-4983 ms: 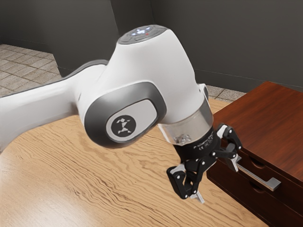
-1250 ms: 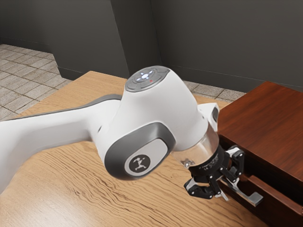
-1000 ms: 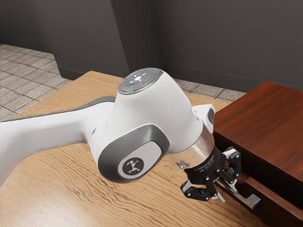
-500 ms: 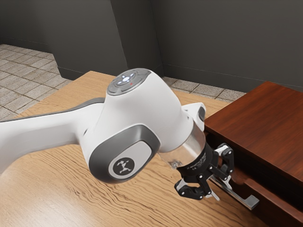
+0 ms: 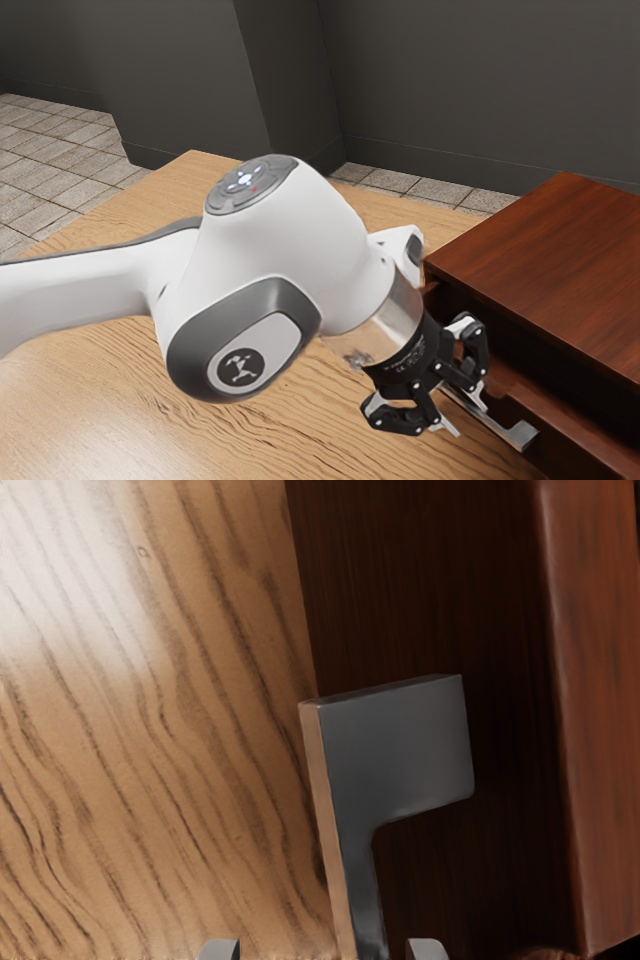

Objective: Pull the drawer handle with one arm to open the drawer

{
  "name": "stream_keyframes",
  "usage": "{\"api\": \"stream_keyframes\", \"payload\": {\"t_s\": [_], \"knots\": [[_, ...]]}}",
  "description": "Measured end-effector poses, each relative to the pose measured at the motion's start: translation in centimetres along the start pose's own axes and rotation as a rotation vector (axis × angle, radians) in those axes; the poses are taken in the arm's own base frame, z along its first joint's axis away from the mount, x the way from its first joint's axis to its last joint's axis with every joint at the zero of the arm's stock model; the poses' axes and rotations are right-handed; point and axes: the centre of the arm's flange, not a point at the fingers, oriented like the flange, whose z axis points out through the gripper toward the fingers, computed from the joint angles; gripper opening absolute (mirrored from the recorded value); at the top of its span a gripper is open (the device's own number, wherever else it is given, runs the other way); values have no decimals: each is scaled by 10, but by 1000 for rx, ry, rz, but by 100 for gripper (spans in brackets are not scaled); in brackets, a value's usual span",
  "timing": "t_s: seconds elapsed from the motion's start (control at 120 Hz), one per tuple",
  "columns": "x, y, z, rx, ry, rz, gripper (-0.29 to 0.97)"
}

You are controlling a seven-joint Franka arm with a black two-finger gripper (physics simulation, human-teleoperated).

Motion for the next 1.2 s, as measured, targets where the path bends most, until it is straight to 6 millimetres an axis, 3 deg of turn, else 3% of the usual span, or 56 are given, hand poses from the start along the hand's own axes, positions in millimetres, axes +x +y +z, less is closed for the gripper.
{"api": "stream_keyframes", "payload": {"t_s": [0.842, 1.2], "knots": [[-1, -32, -9, -8, -7, -4, 14], [-4, -36, -9, -6, -8, -3, 14]]}}
